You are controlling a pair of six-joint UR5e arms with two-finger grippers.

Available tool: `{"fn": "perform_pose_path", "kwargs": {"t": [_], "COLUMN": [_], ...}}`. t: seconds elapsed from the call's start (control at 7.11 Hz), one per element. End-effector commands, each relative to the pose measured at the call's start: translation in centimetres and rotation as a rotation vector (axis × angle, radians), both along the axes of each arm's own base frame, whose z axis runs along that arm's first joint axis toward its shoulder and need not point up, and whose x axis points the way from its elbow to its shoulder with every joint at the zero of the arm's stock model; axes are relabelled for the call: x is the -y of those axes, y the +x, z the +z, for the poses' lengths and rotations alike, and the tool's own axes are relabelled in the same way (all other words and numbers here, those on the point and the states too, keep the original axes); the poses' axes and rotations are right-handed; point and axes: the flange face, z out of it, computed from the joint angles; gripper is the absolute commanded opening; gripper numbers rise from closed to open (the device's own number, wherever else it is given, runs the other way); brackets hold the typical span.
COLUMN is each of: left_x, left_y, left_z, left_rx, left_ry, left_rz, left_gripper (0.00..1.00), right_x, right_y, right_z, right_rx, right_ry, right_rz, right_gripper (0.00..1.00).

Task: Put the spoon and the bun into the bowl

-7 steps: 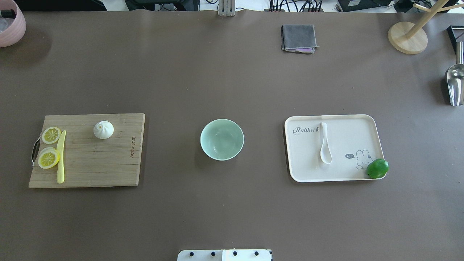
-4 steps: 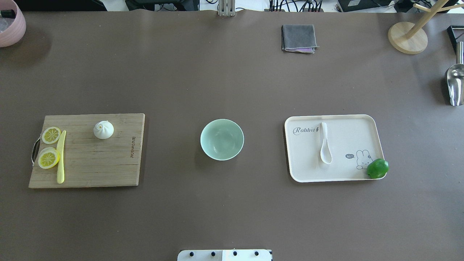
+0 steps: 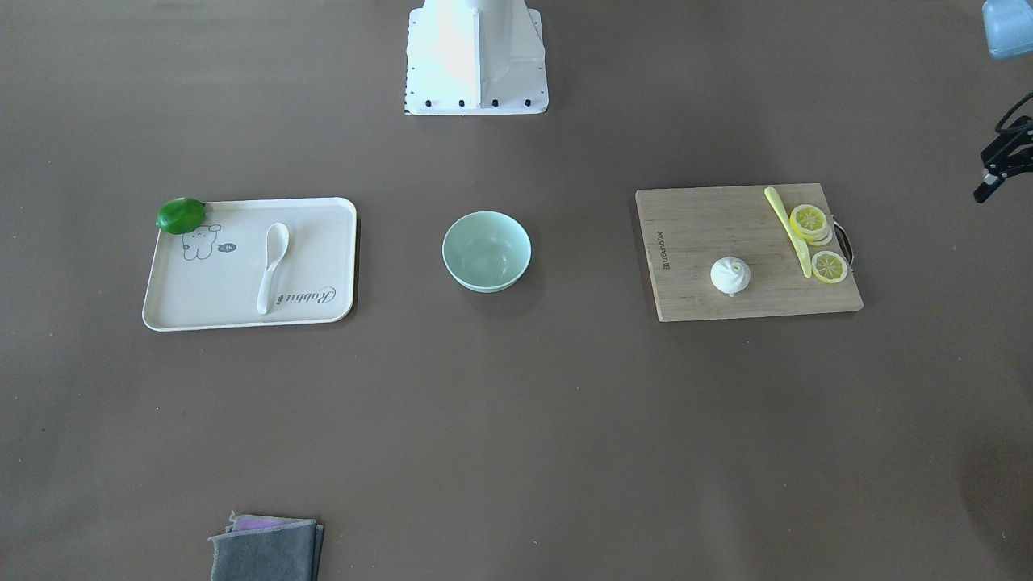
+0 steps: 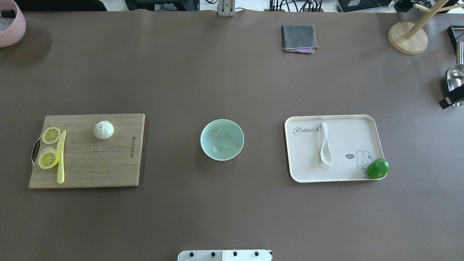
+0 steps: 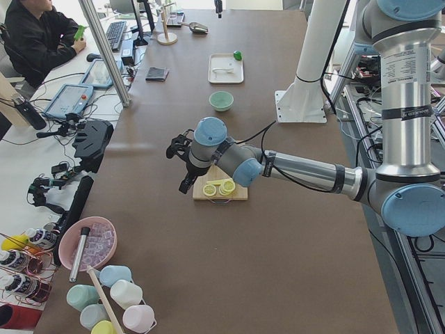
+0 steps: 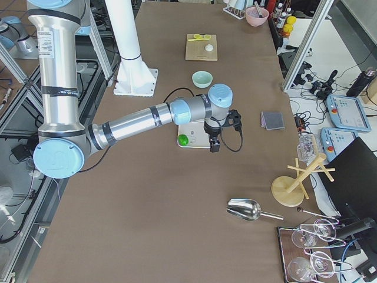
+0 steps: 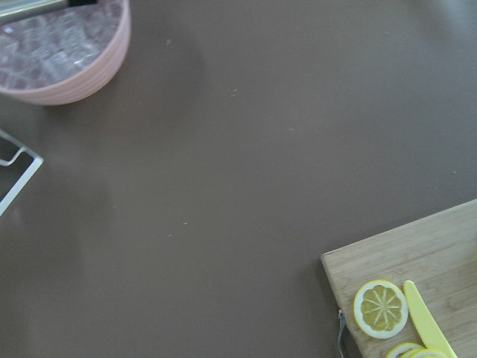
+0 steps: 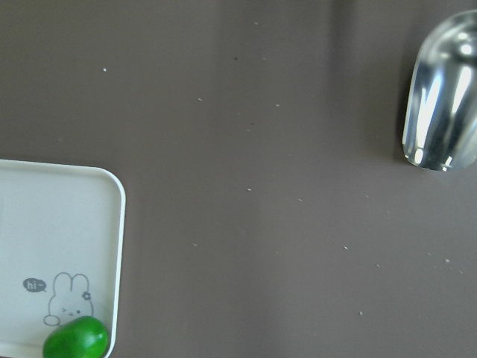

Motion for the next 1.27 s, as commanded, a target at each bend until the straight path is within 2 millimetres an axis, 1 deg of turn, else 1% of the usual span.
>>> {"fn": "perform_pose_path", "kwargs": {"t": [0.0,0.14,0.28,0.42,0.56,0.7,0.84,0.98,1.12], "left_x": [2.5,4.2,3.8,3.6,3.3,3.3,3.2,3.2,3.2], "left_y": [5.2,8.6,11.6,12.1,12.4,12.7,14.5,15.5,15.9], "left_z": [-1.7,-2.6,-4.1,-5.1,-5.6,-5.7,-6.5,-7.1,-7.0], "left_rx": [-0.142,-0.2,-0.209,-0.227,-0.244,-0.244,-0.246,-0.246,-0.239], "left_ry": [-0.192,-0.345,-0.35,-0.349,-0.332,-0.33,-0.319,-0.309,-0.303], "left_rz": [-0.106,-0.169,-0.132,-0.129,-0.123,-0.117,-0.084,-0.069,-0.076], "left_gripper": [0.98,0.98,0.98,0.98,0.98,0.98,0.98,0.98,0.98], "right_x": [1.8,2.9,2.3,1.8,1.0,-0.5,-1.3,-2.0,-2.3], "right_y": [-4.7,-7.8,-11.7,-14.5,-17.1,-20.2,-23.3,-26.7,-28.4], "right_z": [-2.9,-4.3,-4.9,-4.8,-4.5,-4.5,-5.0,-4.9,-5.0], "right_rx": [0.042,0.018,-0.03,0.0,0.03,0.027,-0.011,-0.037,-0.044], "right_ry": [-0.01,-0.049,0.001,0.048,0.025,-0.105,-0.12,-0.152,-0.168], "right_rz": [0.044,0.078,0.08,0.065,0.068,0.127,0.182,0.204,0.202], "right_gripper": [1.0,1.0,1.0,1.0,1.0,1.0,1.0,1.0,1.0]}}
